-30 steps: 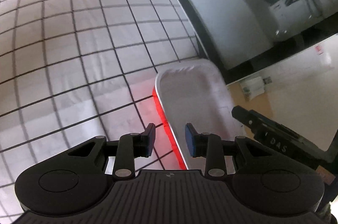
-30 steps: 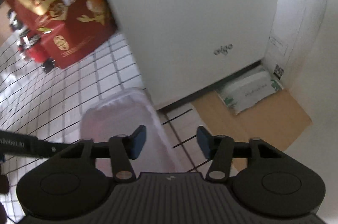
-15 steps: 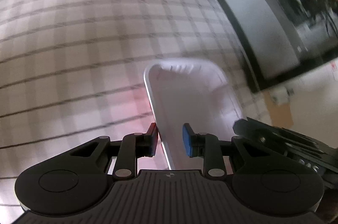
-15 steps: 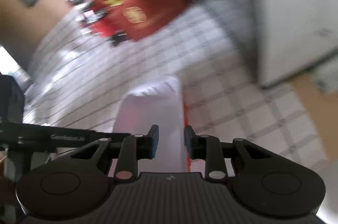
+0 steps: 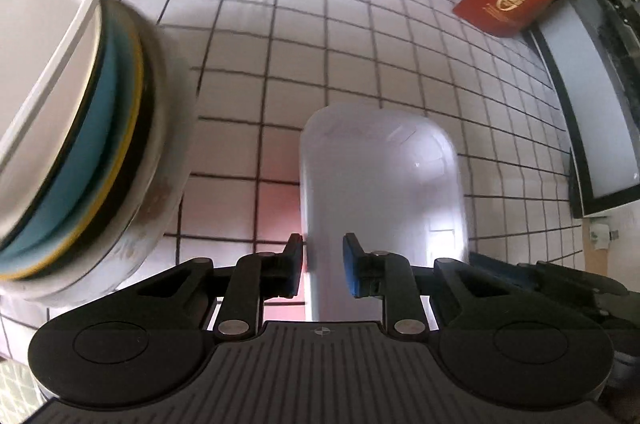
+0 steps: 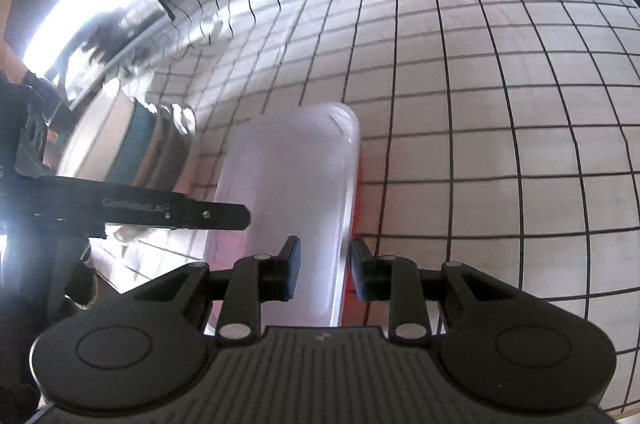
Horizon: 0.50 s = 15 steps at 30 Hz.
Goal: Organize plates and bowls
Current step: 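Lift the foil tray with both tools and carry it over the bowl stack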
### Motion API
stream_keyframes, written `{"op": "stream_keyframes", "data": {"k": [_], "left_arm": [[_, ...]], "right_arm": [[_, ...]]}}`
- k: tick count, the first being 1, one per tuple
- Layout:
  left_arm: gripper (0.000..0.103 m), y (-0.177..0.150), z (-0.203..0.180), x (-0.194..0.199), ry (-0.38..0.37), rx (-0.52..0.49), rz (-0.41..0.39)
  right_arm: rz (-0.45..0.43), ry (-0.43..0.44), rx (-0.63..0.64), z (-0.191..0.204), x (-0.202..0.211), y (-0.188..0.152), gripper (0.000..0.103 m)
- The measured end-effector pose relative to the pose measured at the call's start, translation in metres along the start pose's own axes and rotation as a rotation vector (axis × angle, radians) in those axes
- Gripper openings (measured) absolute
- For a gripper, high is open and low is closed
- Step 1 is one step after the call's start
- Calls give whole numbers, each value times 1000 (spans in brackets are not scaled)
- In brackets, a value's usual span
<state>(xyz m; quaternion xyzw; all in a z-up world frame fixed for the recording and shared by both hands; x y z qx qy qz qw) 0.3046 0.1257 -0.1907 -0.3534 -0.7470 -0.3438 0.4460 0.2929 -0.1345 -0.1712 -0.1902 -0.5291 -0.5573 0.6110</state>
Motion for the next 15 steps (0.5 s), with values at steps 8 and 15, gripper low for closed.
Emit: {"op": "stream_keyframes", "data": {"k": [8, 15], "left_arm": [[24, -2, 8, -11, -7, 33, 7], [24, -4, 9, -11, -10, 13, 20]], "right_arm": [[12, -29, -4, -6, -19, 14, 27], [50, -9, 34, 9, -29, 9, 30]]}}
Point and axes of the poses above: each gripper's, at about its wrist camera, not at the fingertips, and x roughly against the way its jaws point, z to its left, y to its top, the point moved 1 cm from there along -x, roughly the way its jaws point, and after that the axes turned 8 degrees about x, right-handed, at the moved point
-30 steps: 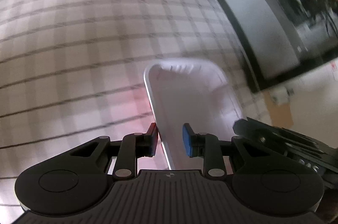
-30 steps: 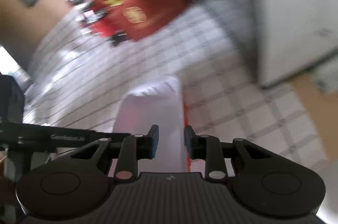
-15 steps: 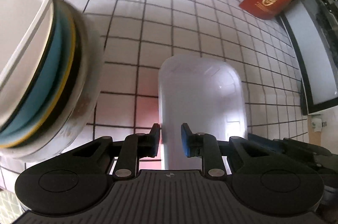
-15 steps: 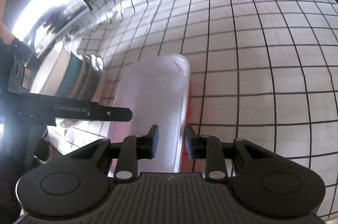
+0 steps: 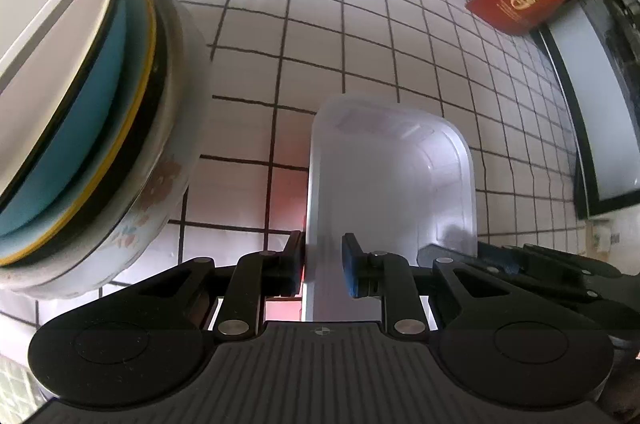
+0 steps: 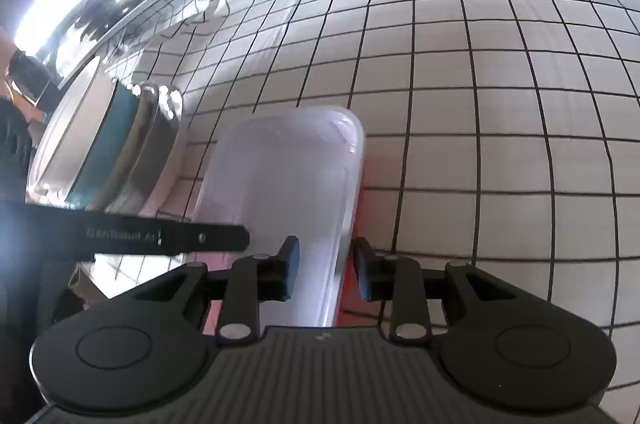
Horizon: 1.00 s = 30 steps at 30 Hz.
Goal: Organize plates and bowls
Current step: 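Lift the foil tray with both tools and carry it over the bowl stack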
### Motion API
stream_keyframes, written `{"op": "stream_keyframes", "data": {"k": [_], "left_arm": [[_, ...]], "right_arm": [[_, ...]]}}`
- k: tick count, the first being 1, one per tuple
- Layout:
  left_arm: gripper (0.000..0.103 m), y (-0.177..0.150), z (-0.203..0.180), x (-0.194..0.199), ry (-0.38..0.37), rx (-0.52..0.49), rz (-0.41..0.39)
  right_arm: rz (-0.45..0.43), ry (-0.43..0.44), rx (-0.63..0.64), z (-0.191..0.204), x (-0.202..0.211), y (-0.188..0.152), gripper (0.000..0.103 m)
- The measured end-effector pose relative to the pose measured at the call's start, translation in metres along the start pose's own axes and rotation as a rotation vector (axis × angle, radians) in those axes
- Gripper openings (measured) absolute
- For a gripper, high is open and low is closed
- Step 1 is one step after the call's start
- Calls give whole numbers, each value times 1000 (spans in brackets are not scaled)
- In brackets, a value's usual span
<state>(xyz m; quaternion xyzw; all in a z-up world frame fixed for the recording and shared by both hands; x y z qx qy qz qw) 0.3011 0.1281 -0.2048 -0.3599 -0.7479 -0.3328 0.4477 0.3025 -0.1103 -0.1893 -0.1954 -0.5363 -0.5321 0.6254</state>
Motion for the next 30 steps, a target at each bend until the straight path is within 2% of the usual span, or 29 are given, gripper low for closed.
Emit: {"op": "stream_keyframes", "data": {"k": [4, 11, 14, 19, 24, 27, 30], "left_arm": [[25, -1, -10, -3, 28, -48, -7], [25, 5, -18, -3, 32, -60, 0], [25, 9, -32, 23, -13, -94, -81], [25, 22, -47, 81, -98, -115, -191], [25, 45, -18, 155, -147, -51, -318], [25, 55, 18, 188, -130, 22, -331], [25, 58, 53, 210, -91, 78, -322]], "right_arm": [[13, 47, -48, -9, 0, -6, 30], [0, 2, -50, -6, 0, 1, 30], [-29, -16, -12, -2, 19, 10, 30], [-139, -32, 62, 9, 72, 47, 30], [-237, 29, 175, 49, 104, 91, 30], [-251, 91, 232, 86, 97, 115, 30], [-227, 165, 264, 121, 85, 129, 30]]}}
Point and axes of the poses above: each gripper's, at about its wrist camera, not at the fingertips, and x roughly against the way its jaws point, z to its left, y to its top, the point moved 1 cm from there along -x, roughly the way its jaws point, and after that the axes turned 8 degrees about x, right-handed, at the moved point
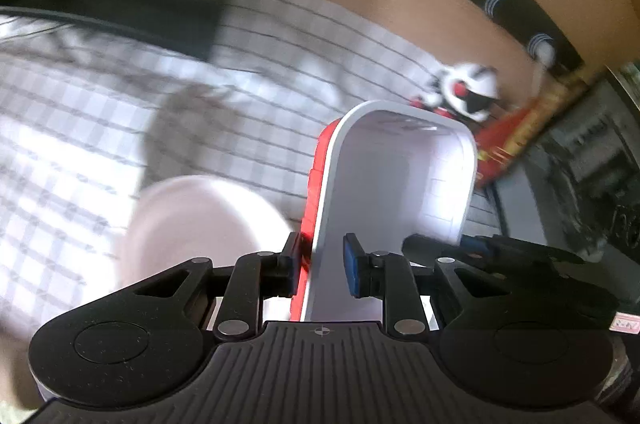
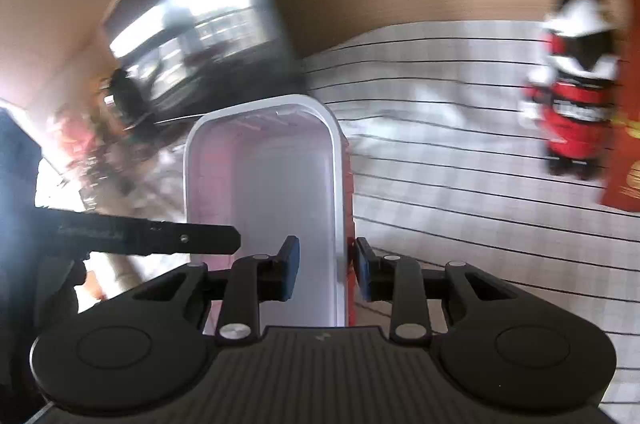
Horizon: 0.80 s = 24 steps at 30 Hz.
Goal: Organize plates and bowls
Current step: 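Lift the foil tray with both tools and carry it over the bowl stack, then lower the foil tray onto the top bowl and hold it there with both tools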
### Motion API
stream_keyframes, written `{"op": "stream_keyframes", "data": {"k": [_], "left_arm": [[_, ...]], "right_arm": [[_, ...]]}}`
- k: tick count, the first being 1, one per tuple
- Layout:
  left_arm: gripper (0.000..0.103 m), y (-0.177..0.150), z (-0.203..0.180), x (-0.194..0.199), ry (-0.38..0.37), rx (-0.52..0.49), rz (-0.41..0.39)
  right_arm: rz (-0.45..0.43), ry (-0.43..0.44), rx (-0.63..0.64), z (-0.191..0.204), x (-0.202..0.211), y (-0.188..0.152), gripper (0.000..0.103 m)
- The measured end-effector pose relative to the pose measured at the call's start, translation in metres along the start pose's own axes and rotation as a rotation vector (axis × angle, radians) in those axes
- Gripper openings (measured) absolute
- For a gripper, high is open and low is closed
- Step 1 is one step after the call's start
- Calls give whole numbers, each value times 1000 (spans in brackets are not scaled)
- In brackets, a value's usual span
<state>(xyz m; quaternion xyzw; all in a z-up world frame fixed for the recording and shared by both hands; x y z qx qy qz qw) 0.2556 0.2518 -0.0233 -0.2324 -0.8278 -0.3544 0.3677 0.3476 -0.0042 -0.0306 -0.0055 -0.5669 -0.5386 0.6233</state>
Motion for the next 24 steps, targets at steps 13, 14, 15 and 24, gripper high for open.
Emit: {"op": "stream_keyframes", "data": {"k": [13, 14, 15, 24], "left_arm": [[23, 35, 109, -43, 55, 167, 145], [23, 38, 109, -43, 53, 149, 145], [23, 40, 109, -42, 55, 124, 140], [24, 49, 118, -29, -6, 119, 166]], "right_arm": [[186, 16, 27, 58, -115, 11, 30], [191, 5, 28, 59, -118, 10, 30], [193, -1, 29, 60, -120, 10, 30], [210, -7, -18, 58, -116, 9, 30]]}}
Point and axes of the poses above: each gripper's, at about its wrist camera, not at the fingertips, and x roughly against the way its jaws point, z to its left, y to its top, the point moved 1 cm from there along -x, roughly the way its jaws point, and after that the axes turned 8 degrees about x, right-handed, at the moved point
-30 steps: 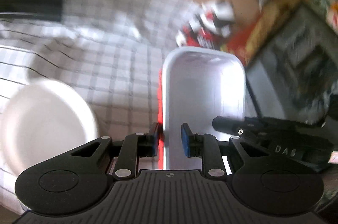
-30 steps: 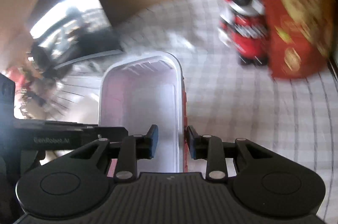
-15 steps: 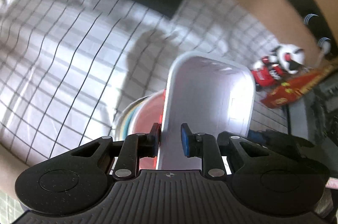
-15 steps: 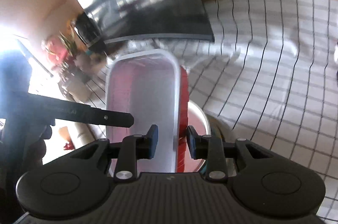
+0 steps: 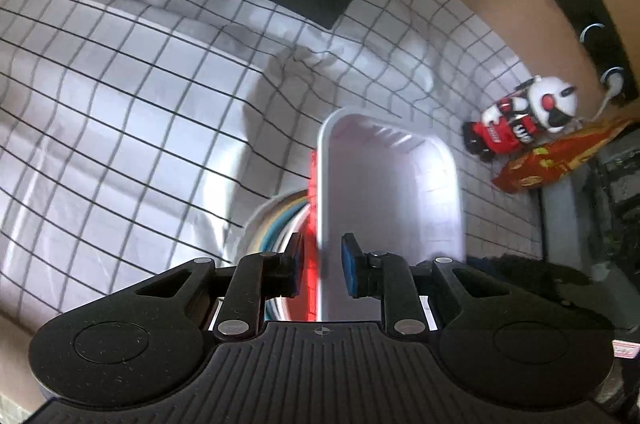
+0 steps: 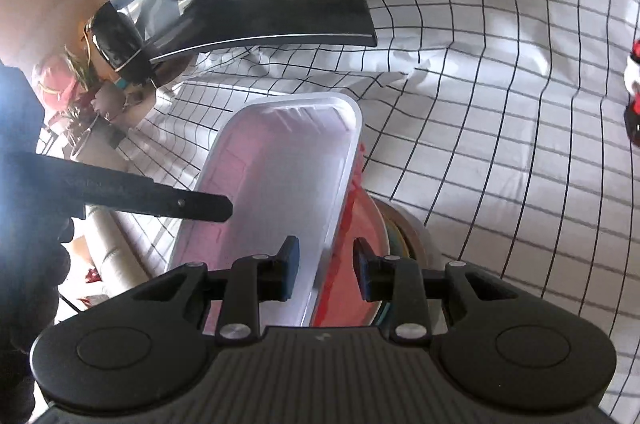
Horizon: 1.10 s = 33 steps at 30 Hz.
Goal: Organize plates and bowls
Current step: 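Lower the foil tray onto the top bowl and hold it there with both tools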
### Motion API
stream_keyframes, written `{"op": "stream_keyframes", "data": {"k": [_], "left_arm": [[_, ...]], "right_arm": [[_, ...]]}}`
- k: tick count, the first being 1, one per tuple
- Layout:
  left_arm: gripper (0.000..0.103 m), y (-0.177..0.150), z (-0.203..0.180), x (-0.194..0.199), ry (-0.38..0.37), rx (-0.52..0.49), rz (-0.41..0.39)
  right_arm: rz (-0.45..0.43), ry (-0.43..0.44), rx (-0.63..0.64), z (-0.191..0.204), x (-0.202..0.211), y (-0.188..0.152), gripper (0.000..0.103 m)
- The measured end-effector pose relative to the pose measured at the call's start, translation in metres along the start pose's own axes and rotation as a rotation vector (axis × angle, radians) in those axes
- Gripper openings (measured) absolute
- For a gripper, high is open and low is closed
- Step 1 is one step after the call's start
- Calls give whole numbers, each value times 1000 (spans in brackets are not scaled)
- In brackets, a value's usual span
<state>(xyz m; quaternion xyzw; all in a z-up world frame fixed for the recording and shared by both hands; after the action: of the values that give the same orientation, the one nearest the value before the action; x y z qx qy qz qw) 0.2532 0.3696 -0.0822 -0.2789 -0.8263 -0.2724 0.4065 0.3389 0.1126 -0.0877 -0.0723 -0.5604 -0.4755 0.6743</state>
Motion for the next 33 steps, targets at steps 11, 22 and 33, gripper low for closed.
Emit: {"op": "stream_keyframes", "data": {"k": [11, 22, 33], "left_arm": [[24, 2, -4, 5, -37, -1, 33], [23, -13, 6, 2, -12, 97, 7], [23, -20, 9, 7, -70, 97, -2]], "right_arm": [[-12, 44, -45, 7, 18, -11, 31], [-11, 37, -40, 5, 23, -24, 31], [-19, 60, -91, 1, 23, -22, 32]]}}
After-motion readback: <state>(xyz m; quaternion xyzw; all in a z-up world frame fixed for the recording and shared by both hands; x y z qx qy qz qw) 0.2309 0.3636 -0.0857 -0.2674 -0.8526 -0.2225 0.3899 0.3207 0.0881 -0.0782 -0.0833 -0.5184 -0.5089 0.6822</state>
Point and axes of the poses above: each gripper's, at about its wrist camera, not at the fingertips, and x roughly against the way its jaws point, z to its left, y to its top, the point moved 1 cm from there along -x, roughly the way its jaws point, and after that the axes turned 8 degrees about x, right-handed, at the moved point
